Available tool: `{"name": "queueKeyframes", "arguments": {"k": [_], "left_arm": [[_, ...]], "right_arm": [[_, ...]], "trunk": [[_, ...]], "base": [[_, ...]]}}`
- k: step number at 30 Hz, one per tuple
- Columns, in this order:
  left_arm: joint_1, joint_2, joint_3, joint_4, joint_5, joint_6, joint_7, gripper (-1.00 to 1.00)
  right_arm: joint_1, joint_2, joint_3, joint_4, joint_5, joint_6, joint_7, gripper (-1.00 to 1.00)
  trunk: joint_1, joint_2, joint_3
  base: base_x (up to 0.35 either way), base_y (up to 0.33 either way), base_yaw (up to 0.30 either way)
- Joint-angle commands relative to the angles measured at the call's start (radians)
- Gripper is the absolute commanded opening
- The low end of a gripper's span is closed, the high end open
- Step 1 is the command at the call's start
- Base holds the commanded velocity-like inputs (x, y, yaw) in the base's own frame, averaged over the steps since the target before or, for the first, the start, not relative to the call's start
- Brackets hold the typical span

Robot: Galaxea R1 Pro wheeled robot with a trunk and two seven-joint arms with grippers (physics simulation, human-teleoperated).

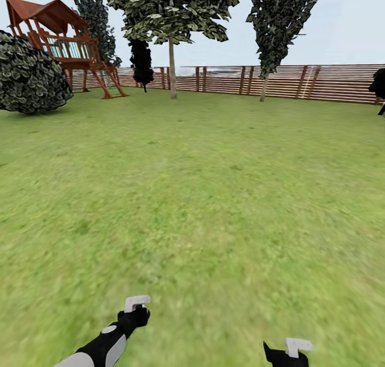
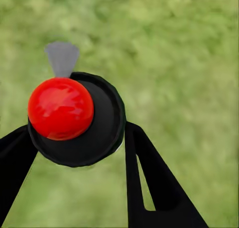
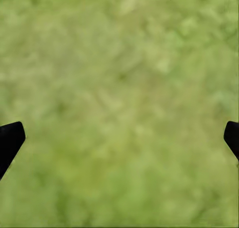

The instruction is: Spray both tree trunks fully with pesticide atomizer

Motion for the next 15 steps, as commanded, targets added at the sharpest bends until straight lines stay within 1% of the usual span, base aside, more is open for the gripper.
{"name": "queueKeyframes", "arguments": {"k": [1,3,6,7,9,10,11,15], "left_arm": [[0.000,0.002,0.000,-0.001,0.002,0.000,0.000,-1.00],[0.000,0.004,0.002,-0.002,0.004,0.000,-0.001,-1.00],[0.000,0.006,0.003,-0.003,0.004,0.000,-0.001,-1.00],[0.000,0.006,0.003,-0.003,0.004,0.000,-0.001,-1.00],[0.000,0.007,0.003,-0.003,0.004,0.000,-0.001,-1.00],[0.000,0.011,0.003,-0.004,0.004,0.000,-0.001,-1.00],[0.000,0.013,0.003,-0.004,0.005,0.000,-0.001,-1.00],[0.000,0.015,0.003,-0.006,0.006,-0.001,-0.001,-1.00]], "right_arm": [[0.005,0.001,0.000,0.003,0.013,-0.026,-0.001,1.00],[0.025,0.009,0.002,0.008,0.044,-0.062,-0.003,1.00],[0.033,0.013,0.004,0.010,0.062,-0.074,-0.002,1.00],[0.036,0.018,0.004,0.011,0.071,-0.075,-0.002,1.00],[0.043,0.029,0.003,0.013,0.104,-0.080,-0.003,1.00],[0.047,0.033,0.003,0.014,0.137,-0.095,-0.004,1.00],[0.049,0.033,0.001,0.014,0.152,-0.107,-0.005,1.00],[0.050,0.032,-0.004,0.012,0.166,-0.120,-0.005,1.00]], "trunk": [[0.000,0.000,0.000],[0.000,0.000,0.000],[0.000,0.000,0.004],[0.000,0.000,0.005],[0.000,0.000,0.008],[0.000,0.000,0.010],[0.000,0.000,0.010],[0.000,0.000,0.011]], "base": [[0.339,0.000,-0.005],[0.339,0.000,-0.002],[0.339,0.000,0.000],[0.339,0.000,0.000],[0.339,0.000,0.000],[0.339,0.000,0.000],[0.339,0.000,0.000],[0.340,0.000,0.000]]}}
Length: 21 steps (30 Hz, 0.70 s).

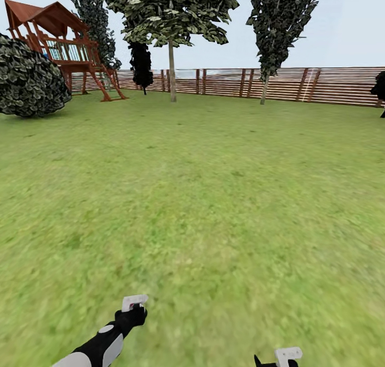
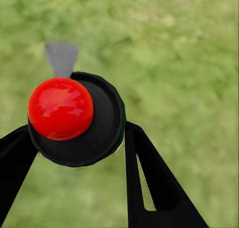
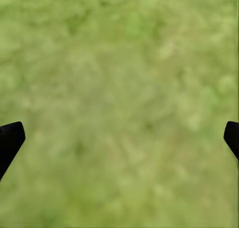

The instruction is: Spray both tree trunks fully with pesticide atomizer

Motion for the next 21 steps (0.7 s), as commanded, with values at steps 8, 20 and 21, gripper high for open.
{"name": "queueKeyframes", "arguments": {"k": [8,20,21], "left_arm": [[0.000,0.000,0.000,0.000,0.000,0.000,0.000,-1.00],[0.000,-0.001,0.000,0.001,0.000,0.000,0.000,-1.00],[0.000,-0.001,0.000,0.001,0.000,0.001,0.000,-1.00]], "right_arm": [[0.020,-0.001,0.001,0.000,0.003,0.000,0.000,1.00],[0.028,-0.001,0.001,0.000,0.003,0.000,0.000,1.00],[0.028,-0.001,0.001,0.000,0.003,0.000,0.000,1.00]], "trunk": [[0.000,0.000,0.000],[0.000,0.000,0.000],[0.000,0.000,0.000]], "base": [[0.339,0.000,0.001],[0.339,0.000,0.222],[0.339,0.000,0.069]]}}
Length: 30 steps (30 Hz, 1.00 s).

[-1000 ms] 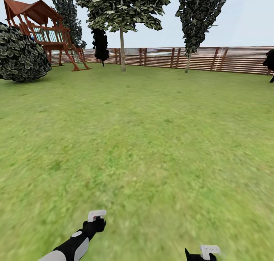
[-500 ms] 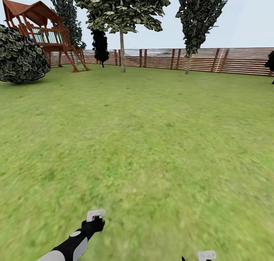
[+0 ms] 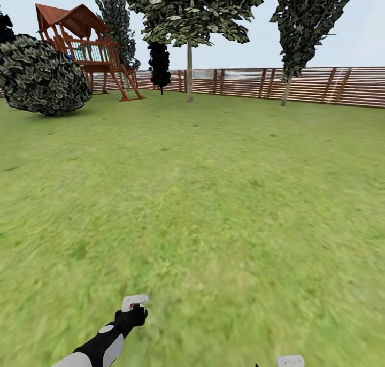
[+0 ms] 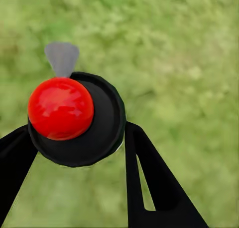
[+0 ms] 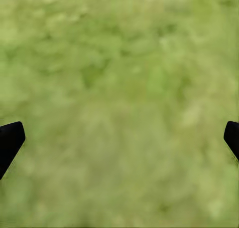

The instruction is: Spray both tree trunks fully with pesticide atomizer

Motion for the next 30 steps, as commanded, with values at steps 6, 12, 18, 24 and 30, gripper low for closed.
{"name": "queueKeyframes", "arguments": {"k": [6,12,18,24,30], "left_arm": [[0.000,0.000,0.000,0.000,0.000,0.000,0.000,-1.00],[0.000,0.000,0.000,0.000,0.000,0.000,0.000,-1.00],[0.000,0.000,0.000,0.000,0.000,-0.001,0.000,-1.00],[0.000,-0.001,0.000,0.000,0.000,-0.001,0.000,-1.00],[0.000,-0.002,0.000,-0.001,0.000,-0.001,0.000,-1.00]], "right_arm": [[0.000,0.000,-0.001,0.000,-0.001,0.002,0.000,1.00],[0.000,0.000,-0.001,0.001,-0.001,0.002,0.000,1.00],[0.000,0.001,0.000,0.002,-0.002,0.003,0.000,1.00],[0.000,0.001,0.000,0.002,-0.002,0.002,0.000,1.00],[0.000,0.003,0.000,0.002,-0.002,0.003,0.000,1.00]], "trunk": [[0.000,0.000,0.000],[0.000,0.000,0.000],[0.000,0.000,0.000],[0.000,0.000,0.000],[0.000,0.000,0.000]], "base": [[0.339,0.047,0.011],[0.338,0.115,0.000],[0.338,0.120,0.000],[0.338,0.120,0.000],[0.338,0.120,0.000]]}}
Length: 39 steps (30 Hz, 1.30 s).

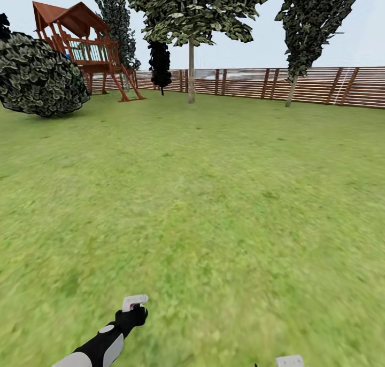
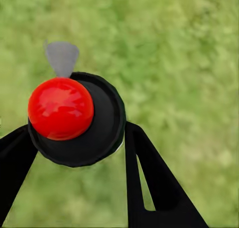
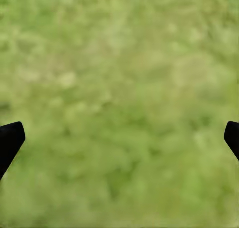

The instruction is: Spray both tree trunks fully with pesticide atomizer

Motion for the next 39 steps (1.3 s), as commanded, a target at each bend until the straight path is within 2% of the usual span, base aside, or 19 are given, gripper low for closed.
{"name": "queueKeyframes", "arguments": {"k": [1,6,7,10,15,16,17,18,19,20,22,25,27,29,31,34,36,38,39], "left_arm": [[0.000,0.000,0.000,0.000,0.000,0.000,0.000,-1.00],[0.000,0.001,0.000,0.000,0.000,0.000,0.000,-1.00],[0.000,0.001,0.000,0.000,0.000,0.000,0.000,-1.00],[0.000,0.001,0.000,0.000,0.000,0.000,0.000,-1.00],[0.000,0.002,0.000,0.000,0.000,0.000,0.000,-1.00],[0.000,0.002,0.000,0.000,0.000,0.000,0.000,-1.00],[0.000,0.001,0.000,0.000,0.000,0.000,0.000,-1.00],[0.000,0.001,0.000,0.000,0.000,0.000,0.000,-1.00],[0.000,0.001,0.000,0.000,0.000,0.000,0.000,-1.00],[0.000,0.001,0.000,0.000,0.000,0.000,0.000,-1.00],[0.000,0.002,0.000,0.000,0.000,0.000,0.000,-1.00],[0.000,0.002,0.000,0.000,0.000,0.000,0.000,-1.00],[0.000,0.002,0.000,0.000,0.000,0.000,0.000,-1.00],[0.000,0.002,0.000,0.000,0.000,0.000,0.000,-1.00],[0.000,0.002,0.000,0.000,0.000,0.000,0.000,-1.00],[0.000,0.002,0.000,0.000,0.000,0.000,0.000,-1.00],[0.000,0.002,0.000,0.000,0.000,0.000,0.000,-1.00],[0.000,0.002,0.000,0.000,0.000,0.000,0.000,-1.00],[0.000,0.002,0.000,0.000,0.000,0.000,0.000,-1.00]], "right_arm": [[0.000,0.000,0.000,0.001,-0.001,0.000,0.000,1.00],[0.000,0.000,-0.002,0.015,-0.026,0.000,0.000,1.00],[0.001,-0.001,0.001,0.017,-0.074,0.001,0.000,1.00],[0.000,-0.003,0.005,0.017,-0.141,0.001,0.000,1.00],[0.001,-0.002,0.082,0.017,-0.177,0.001,0.000,1.00],[0.001,-0.002,0.091,0.017,-0.210,0.001,0.000,1.00],[0.001,-0.003,0.109,0.017,-0.272,0.000,0.000,1.00],[0.000,-0.004,0.152,0.017,-0.353,0.000,0.000,1.00],[0.000,-0.004,0.193,0.017,-0.409,0.000,0.000,1.00],[0.001,-0.005,0.256,0.017,-0.489,0.000,0.000,1.00],[0.001,-0.005,0.322,0.017,-0.581,0.000,0.000,1.00],[0.001,-0.007,0.399,0.018,-0.687,-0.001,0.000,1.00],[0.001,-0.008,0.490,0.018,-0.778,-0.001,0.000,1.00],[0.001,-0.009,0.588,0.019,-0.899,-0.001,0.000,1.00],[0.001,-0.009,0.665,0.019,-0.981,-0.001,0.000,1.00],[0.001,-0.010,0.892,0.039,-1.175,-0.001,0.000,1.00],[0.001,-0.012,1.056,0.077,-1.336,-0.001,0.001,1.00],[0.001,-0.014,1.150,0.087,-1.479,-0.001,0.001,1.00],[0.001,-0.014,1.178,0.091,-1.526,-0.001,0.000,1.00]], "trunk": [[0.000,0.000,0.000],[0.000,0.000,0.000],[0.000,0.000,0.000],[0.000,0.000,0.000],[0.000,0.000,0.000],[0.000,0.000,0.000],[0.000,0.000,0.000],[0.000,0.000,0.000],[0.000,0.000,0.000],[0.000,0.000,0.000],[0.000,0.000,0.000],[0.000,0.000,0.000],[0.000,0.000,0.000],[0.000,0.000,0.000],[0.000,0.000,0.000],[0.000,0.000,0.000],[0.000,0.000,0.000],[0.000,0.000,0.000],[0.000,0.000,0.000]], "base": [[0.338,0.120,0.000],[0.337,0.120,0.000],[0.338,0.120,0.000],[0.338,0.120,0.000],[0.338,0.120,0.000],[0.337,0.120,0.000],[0.337,0.120,0.000],[0.337,0.120,0.000],[0.337,0.120,0.000],[0.337,0.120,0.000],[0.337,0.120,0.000],[0.337,0.120,0.000],[0.337,0.120,0.000],[0.338,0.120,0.000],[0.338,0.120,0.000],[0.338,0.120,0.000],[0.338,0.120,0.000],[0.338,0.120,0.000],[0.337,0.120,0.000]]}}
